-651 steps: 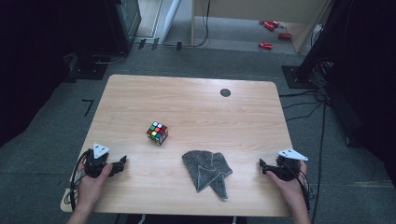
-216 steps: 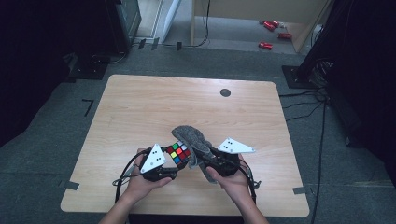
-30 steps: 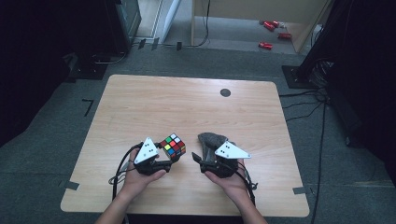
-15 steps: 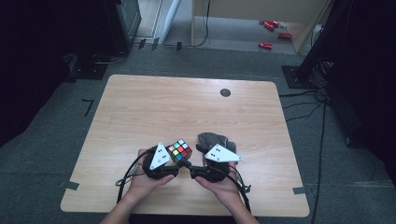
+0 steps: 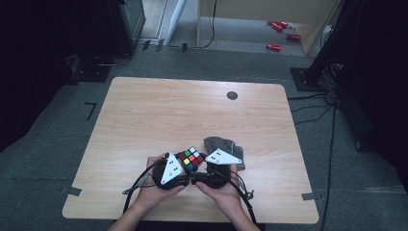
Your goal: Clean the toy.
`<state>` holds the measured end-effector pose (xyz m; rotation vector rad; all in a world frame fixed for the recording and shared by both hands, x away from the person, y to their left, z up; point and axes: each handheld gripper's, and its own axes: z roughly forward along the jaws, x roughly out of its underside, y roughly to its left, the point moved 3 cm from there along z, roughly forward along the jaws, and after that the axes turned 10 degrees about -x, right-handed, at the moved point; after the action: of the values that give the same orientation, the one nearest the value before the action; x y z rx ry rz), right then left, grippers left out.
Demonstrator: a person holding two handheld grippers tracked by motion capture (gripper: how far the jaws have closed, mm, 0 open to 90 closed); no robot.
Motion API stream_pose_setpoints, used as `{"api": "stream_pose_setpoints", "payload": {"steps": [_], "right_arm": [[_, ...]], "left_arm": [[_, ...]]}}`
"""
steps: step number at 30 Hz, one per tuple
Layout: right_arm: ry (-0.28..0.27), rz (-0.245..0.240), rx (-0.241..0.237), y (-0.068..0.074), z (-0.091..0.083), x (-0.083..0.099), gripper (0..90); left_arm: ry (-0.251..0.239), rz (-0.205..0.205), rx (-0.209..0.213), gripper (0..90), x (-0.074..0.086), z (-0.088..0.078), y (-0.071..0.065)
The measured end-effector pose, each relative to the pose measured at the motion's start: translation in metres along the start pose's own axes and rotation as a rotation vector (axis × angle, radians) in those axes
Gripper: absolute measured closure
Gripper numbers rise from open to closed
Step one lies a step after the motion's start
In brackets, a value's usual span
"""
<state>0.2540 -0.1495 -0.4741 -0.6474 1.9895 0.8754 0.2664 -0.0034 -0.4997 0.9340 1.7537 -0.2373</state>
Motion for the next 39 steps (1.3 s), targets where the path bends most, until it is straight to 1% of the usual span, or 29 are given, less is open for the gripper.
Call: {"api": "stream_pose_setpoints", "payload": {"steps": [2,4,6,9,10,12,14,16,18,19,20,22,23,24,26,27,28,30,33,35,37,38,39], "right_arm": [[-0.004,-0.004,0.015,0.000,-0.001,0.000,32.9],[-0.002,-0.009,0.027,0.001,-0.002,0.000,33.7],[-0.003,0.007,0.029,0.001,-0.002,0.000,33.9],[0.007,0.013,0.030,0.002,-0.001,0.001,34.0],[0.016,0.017,0.026,0.002,0.000,0.002,34.0],[0.029,0.022,0.018,0.002,0.002,0.004,34.0],[0.023,0.032,0.012,0.002,0.002,0.004,33.9],[0.015,0.040,-0.001,0.002,0.001,0.002,33.9],[0.014,0.036,-0.009,0.002,0.000,0.001,33.7],[0.010,0.037,-0.017,0.002,-0.001,0.000,33.5],[0.001,0.038,-0.029,0.001,-0.002,-0.001,32.8],[-0.028,0.047,-0.063,0.000,-0.005,-0.003,28.9],[-0.045,0.050,-0.076,-0.001,-0.007,-0.005,27.9],[-0.061,0.047,-0.083,-0.001,-0.010,-0.007,26.5],[-0.097,0.041,-0.090,-0.003,-0.016,-0.010,25.4],[-0.115,0.036,-0.090,-0.005,-0.019,-0.011,25.3],[-0.128,0.028,-0.089,-0.006,-0.020,-0.011,25.2],[-0.142,0.015,-0.083,-0.009,-0.021,-0.009,25.0],[-0.152,-0.001,-0.101,-0.013,-0.017,-0.003,23.4],[-0.146,-0.017,-0.104,-0.014,-0.013,0.001,22.4],[-0.129,-0.028,-0.105,-0.013,-0.008,0.005,22.3],[-0.122,-0.032,-0.103,-0.012,-0.005,0.006,21.9],[-0.114,-0.033,-0.100,-0.011,-0.003,0.007,21.8]], "left_arm": [[0.009,0.001,-0.006,34.5,0.001,0.001,0.000],[0.006,-0.006,0.000,34.4,0.001,0.001,0.000],[0.009,-0.006,0.001,34.0,0.001,0.001,-0.001],[-0.002,-0.009,0.004,32.5,0.000,0.001,-0.001],[-0.012,-0.009,0.005,31.8,-0.001,0.000,-0.002],[-0.016,0.009,-0.007,31.2,-0.002,0.000,-0.003],[-0.027,0.026,-0.020,31.7,-0.003,-0.002,-0.003],[-0.043,0.028,-0.020,32.3,-0.004,-0.003,-0.002],[-0.053,0.036,-0.019,33.7,-0.004,-0.004,-0.001],[-0.058,0.029,-0.013,34.0,-0.005,-0.004,0.001],[-0.051,0.022,-0.008,34.1,-0.005,-0.004,0.002],[-0.025,0.015,-0.031,34.2,-0.001,-0.003,0.008],[-0.016,-0.002,-0.036,34.2,0.001,-0.002,0.012],[-0.011,-0.030,-0.039,34.2,0.003,-0.002,0.016],[-0.007,-0.102,-0.043,34.2,0.004,-0.004,0.028],[-0.012,-0.133,-0.043,34.3,0.004,-0.005,0.033],[-0.017,-0.153,-0.044,34.3,0.004,-0.006,0.036],[-0.029,-0.209,-0.042,34.3,0.004,-0.009,0.045],[-0.051,-0.304,-0.029,34.3,0.003,-0.013,0.056],[-0.067,-0.356,-0.016,34.3,0.002,-0.016,0.061],[-0.077,-0.388,-0.005,34.3,0.000,-0.018,0.063],[-0.087,-0.409,0.007,34.3,-0.002,-0.019,0.063],[-0.092,-0.422,0.021,34.3,-0.004,-0.019,0.062]]}}
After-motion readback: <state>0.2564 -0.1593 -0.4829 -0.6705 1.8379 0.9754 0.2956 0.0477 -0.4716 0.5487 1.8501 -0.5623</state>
